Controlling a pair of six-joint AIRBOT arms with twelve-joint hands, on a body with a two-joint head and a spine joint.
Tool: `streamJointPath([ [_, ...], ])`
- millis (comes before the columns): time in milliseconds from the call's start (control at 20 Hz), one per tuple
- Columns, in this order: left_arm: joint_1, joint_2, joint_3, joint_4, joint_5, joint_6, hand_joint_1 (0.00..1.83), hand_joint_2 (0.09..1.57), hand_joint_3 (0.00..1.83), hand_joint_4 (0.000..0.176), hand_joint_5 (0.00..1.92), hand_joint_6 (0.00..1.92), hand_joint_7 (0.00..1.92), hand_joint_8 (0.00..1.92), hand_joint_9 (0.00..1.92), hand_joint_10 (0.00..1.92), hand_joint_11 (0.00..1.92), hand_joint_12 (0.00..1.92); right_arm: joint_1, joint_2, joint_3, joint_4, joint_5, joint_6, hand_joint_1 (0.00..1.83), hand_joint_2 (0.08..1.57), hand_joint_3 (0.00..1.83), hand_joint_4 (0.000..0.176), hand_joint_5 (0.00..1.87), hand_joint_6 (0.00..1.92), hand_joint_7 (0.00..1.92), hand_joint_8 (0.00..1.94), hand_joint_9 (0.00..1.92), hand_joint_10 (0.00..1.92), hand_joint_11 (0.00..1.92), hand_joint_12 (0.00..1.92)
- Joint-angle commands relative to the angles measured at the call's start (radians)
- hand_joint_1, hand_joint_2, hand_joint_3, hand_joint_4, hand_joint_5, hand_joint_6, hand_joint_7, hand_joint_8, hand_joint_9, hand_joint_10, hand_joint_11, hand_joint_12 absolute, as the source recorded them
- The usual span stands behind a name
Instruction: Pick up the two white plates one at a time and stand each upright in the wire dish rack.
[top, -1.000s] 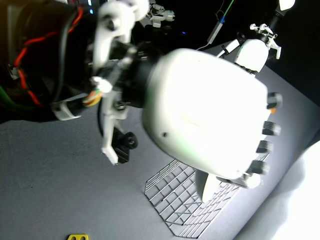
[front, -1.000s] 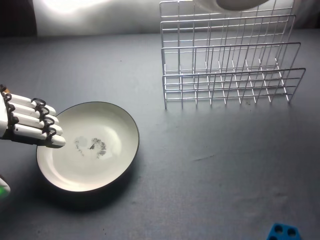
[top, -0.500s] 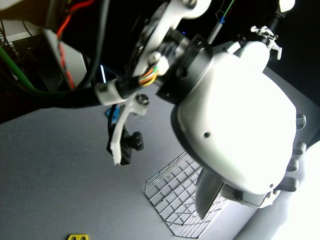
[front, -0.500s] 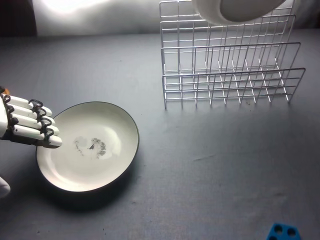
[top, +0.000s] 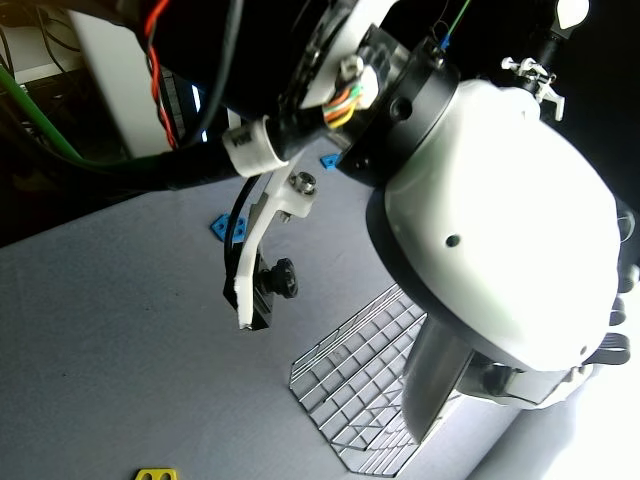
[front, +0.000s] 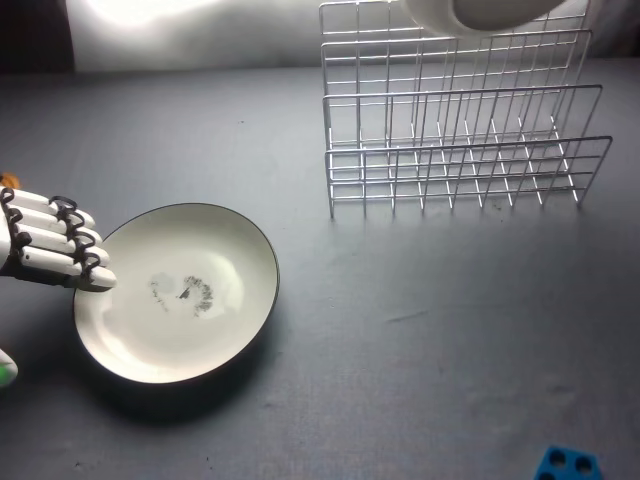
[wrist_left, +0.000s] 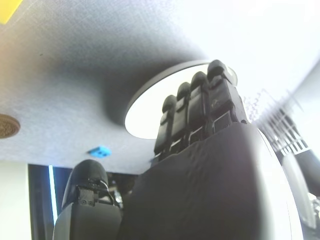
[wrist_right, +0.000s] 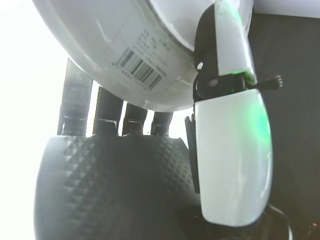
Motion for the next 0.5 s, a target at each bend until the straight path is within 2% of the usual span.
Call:
streamJointPath([
  [0, -0.003, 0.002, 0.006, -0.043, -0.012, 0.0, 0.0, 1.13, 0.0, 0.0, 0.06, 0.0, 0.06, 0.0, 0.03, 0.0, 0.0, 0.0, 0.018, 0.014, -0.007, 0.017, 0.105, -0.022, 1.23, 1.08, 0.0, 0.031, 1.05, 0.91, 1.07, 0.8, 1.22, 0.01, 0.81, 0.91],
  [50, -0.003, 0.002, 0.006, -0.041, -0.011, 0.0, 0.0, 1.13, 0.0, 0.0, 0.07, 0.0, 0.06, 0.0, 0.04, 0.0, 0.01, 0.01, 0.017, 0.022, -0.016, 0.055, 0.104, -0.038, 1.22, 1.11, 0.0, 0.031, 1.0, 0.99, 1.02, 0.88, 1.2, 0.0, 0.77, 0.95],
  [100, -0.002, 0.001, 0.007, -0.041, -0.01, 0.0, 0.0, 1.13, 0.0, 0.0, 0.06, 0.0, 0.06, 0.0, 0.03, 0.0, 0.01, 0.01, 0.014, 0.027, -0.021, 0.068, 0.103, -0.038, 1.22, 1.11, 0.0, 0.03, 1.0, 1.0, 1.02, 0.89, 1.21, 0.0, 0.76, 0.96],
  [150, -0.002, 0.001, 0.008, -0.041, -0.009, 0.0, 0.0, 1.13, 0.0, 0.0, 0.06, 0.0, 0.06, 0.0, 0.03, 0.0, 0.0, 0.0, 0.011, 0.028, -0.024, 0.078, 0.098, -0.038, 1.23, 1.09, 0.0, 0.032, 1.04, 0.92, 1.08, 0.79, 1.24, 0.01, 0.81, 0.93],
  [450, -0.002, -0.007, 0.014, -0.032, -0.005, 0.0, 0.0, 1.13, 0.0, 0.0, 0.07, 0.0, 0.08, 0.0, 0.04, 0.0, 0.01, 0.01, -0.001, 0.028, -0.026, 0.086, 0.103, -0.033, 1.22, 1.1, 0.0, 0.033, 1.01, 0.97, 1.05, 0.84, 1.22, 0.01, 0.8, 0.92],
])
